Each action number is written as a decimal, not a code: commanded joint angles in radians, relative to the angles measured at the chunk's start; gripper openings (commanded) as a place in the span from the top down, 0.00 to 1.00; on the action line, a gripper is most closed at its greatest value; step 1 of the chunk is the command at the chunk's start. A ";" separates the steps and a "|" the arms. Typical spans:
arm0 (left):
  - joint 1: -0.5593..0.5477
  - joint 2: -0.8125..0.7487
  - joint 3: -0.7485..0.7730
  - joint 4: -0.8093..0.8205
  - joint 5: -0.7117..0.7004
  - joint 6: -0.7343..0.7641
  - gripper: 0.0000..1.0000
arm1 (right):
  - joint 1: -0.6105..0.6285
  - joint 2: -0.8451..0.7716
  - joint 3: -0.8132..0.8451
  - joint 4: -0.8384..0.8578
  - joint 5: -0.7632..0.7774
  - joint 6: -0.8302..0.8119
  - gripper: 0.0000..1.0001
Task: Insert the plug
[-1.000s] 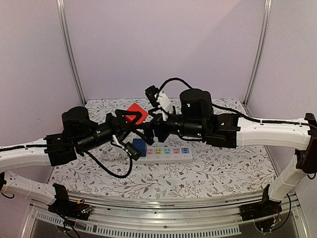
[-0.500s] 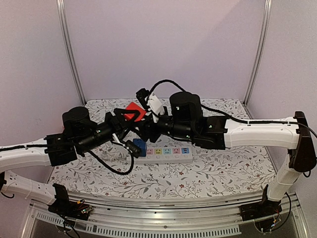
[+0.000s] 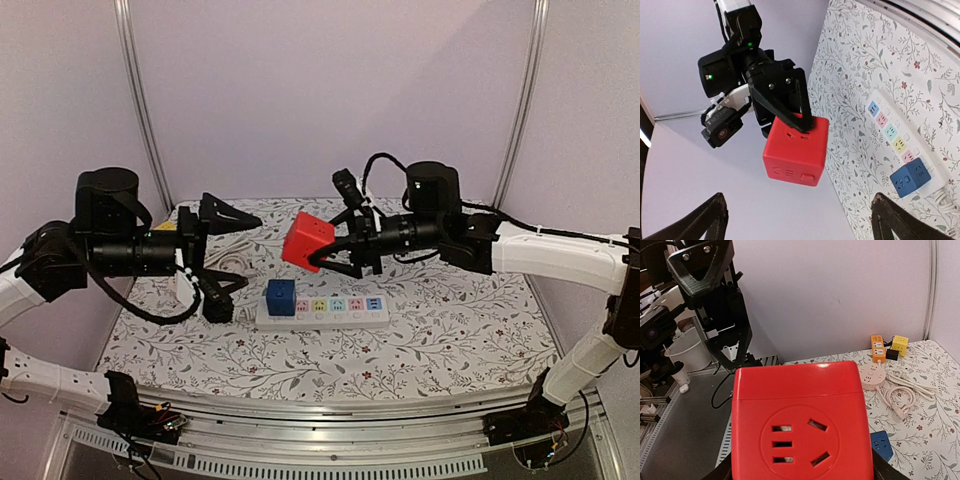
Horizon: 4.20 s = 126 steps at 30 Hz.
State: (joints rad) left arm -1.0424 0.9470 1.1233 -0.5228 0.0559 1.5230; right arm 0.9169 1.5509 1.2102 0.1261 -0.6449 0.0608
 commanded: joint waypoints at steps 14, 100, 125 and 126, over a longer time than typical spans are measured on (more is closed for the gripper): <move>-0.121 0.167 0.130 -0.141 0.103 -0.079 0.00 | -0.013 -0.061 0.046 -0.174 -0.377 -0.109 1.00; 0.175 1.369 1.091 -1.062 -0.088 -0.860 1.00 | -0.307 -0.048 -0.228 -0.344 0.464 0.287 0.04; 0.165 1.364 1.020 -1.097 -0.053 -0.865 1.00 | -0.307 -0.062 -0.241 -0.342 0.462 0.277 0.04; 0.165 1.363 1.014 -1.090 -0.052 -0.864 1.00 | -0.307 -0.061 -0.241 -0.341 0.462 0.278 0.04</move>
State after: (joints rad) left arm -0.8837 2.3081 2.1788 -1.3407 0.0029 0.6548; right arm 0.6121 1.4956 0.9577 -0.2096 -0.1925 0.3359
